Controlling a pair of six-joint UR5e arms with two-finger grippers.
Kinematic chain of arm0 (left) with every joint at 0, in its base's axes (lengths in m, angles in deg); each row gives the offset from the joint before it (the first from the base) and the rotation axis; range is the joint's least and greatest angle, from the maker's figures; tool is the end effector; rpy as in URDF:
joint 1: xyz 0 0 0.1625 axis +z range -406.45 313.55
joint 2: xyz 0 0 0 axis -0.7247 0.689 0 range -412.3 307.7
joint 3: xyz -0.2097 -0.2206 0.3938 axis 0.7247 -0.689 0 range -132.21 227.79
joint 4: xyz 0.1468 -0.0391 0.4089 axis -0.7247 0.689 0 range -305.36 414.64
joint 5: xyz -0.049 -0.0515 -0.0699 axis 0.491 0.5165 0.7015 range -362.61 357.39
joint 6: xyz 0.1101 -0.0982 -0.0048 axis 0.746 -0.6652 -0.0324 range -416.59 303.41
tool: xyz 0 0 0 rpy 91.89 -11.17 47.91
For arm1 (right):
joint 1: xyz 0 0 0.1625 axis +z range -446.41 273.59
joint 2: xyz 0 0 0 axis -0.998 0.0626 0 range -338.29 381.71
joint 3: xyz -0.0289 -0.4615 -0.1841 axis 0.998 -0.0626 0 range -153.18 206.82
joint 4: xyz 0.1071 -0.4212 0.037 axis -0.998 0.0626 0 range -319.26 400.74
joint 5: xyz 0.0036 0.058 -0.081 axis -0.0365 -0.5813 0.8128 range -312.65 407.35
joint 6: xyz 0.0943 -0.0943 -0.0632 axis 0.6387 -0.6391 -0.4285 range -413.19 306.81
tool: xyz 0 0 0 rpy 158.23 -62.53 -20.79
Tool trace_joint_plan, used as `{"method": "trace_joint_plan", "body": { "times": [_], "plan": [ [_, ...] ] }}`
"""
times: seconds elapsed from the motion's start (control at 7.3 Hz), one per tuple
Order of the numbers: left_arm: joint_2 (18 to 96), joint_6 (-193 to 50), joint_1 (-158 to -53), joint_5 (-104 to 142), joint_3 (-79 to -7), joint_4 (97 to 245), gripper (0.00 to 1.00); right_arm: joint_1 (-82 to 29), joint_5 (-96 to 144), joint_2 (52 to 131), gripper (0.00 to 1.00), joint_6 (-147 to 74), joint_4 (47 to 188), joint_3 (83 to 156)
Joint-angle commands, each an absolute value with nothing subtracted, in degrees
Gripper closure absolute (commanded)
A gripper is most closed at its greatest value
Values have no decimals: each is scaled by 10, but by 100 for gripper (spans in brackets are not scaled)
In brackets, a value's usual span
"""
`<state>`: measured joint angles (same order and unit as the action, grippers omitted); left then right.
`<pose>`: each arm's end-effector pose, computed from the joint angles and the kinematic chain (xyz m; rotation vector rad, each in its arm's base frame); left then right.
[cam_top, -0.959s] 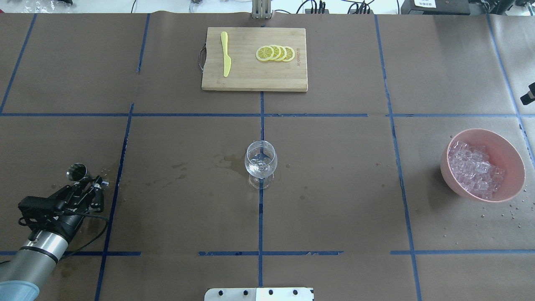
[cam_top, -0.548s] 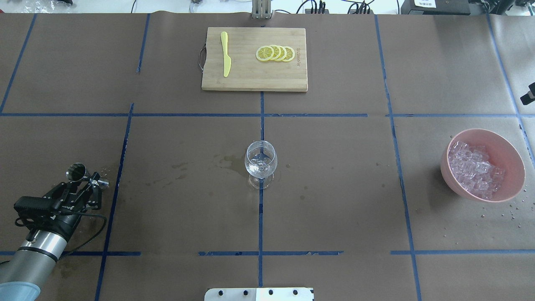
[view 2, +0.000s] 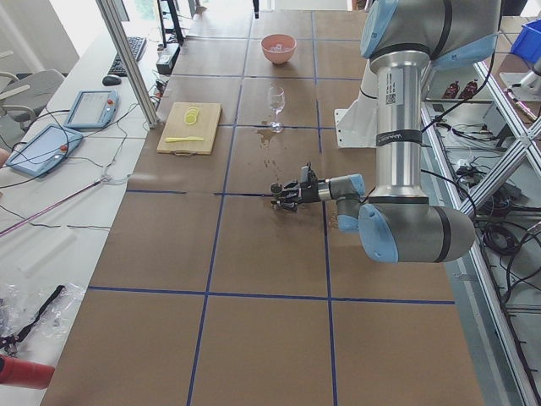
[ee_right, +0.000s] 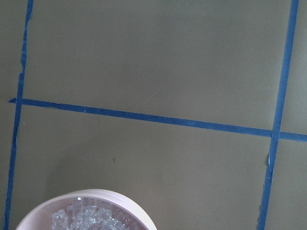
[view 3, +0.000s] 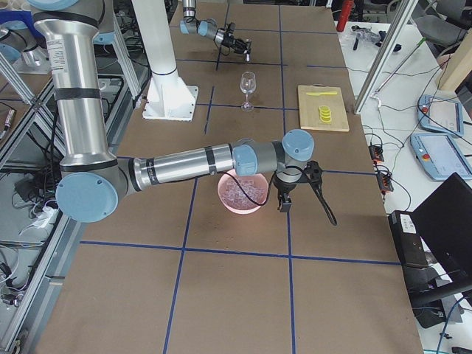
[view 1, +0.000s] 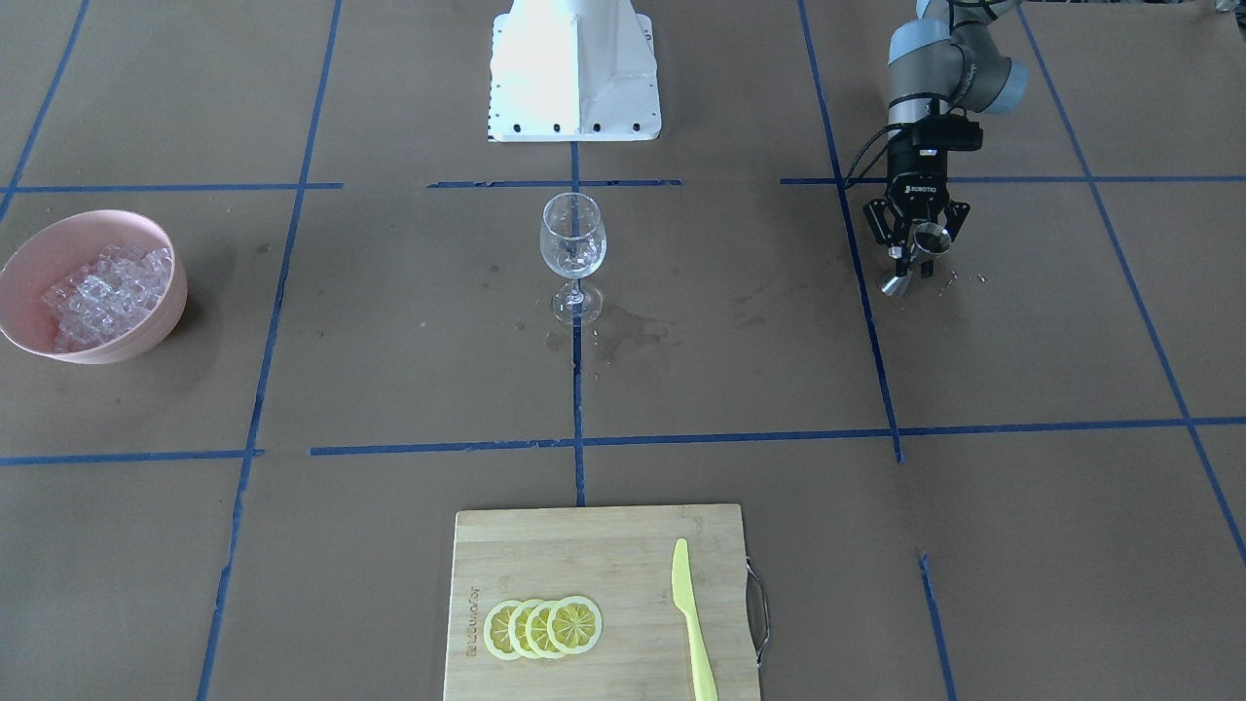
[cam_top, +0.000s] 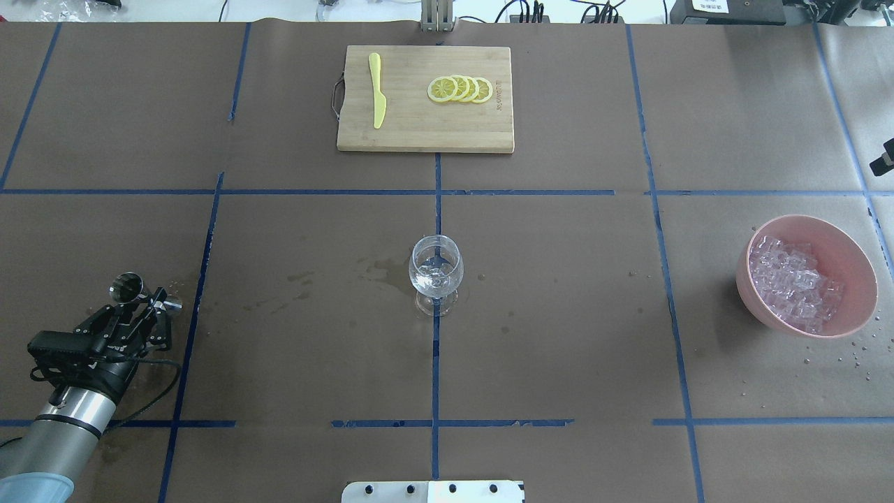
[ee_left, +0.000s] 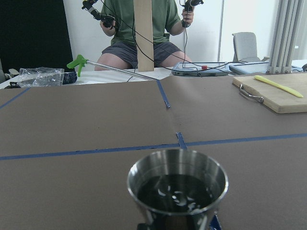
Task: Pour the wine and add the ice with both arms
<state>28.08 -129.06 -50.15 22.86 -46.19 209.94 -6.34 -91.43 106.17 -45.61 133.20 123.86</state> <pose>0.4171 -0.2942 0.6400 1.1596 0.7142 -0.3816 -0.0761 -0.5639 0.6456 0.0346 -0.8647 -0.1135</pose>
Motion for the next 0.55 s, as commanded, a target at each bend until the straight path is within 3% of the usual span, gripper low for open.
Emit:
{"method": "trace_joint_plan", "body": {
  "times": [0.0,0.14,0.41],
  "plan": [
    [282,-1289,-500,229,-462,2099,78,-63,-913,1062,0,-455,1332,1239],
    [281,-1289,-500,230,-465,2100,100,-63,-914,1062,0,-455,1332,1239],
    [280,-1261,-500,233,-487,2108,100,-63,-914,1061,0,-455,1332,1240]
  ]
}}
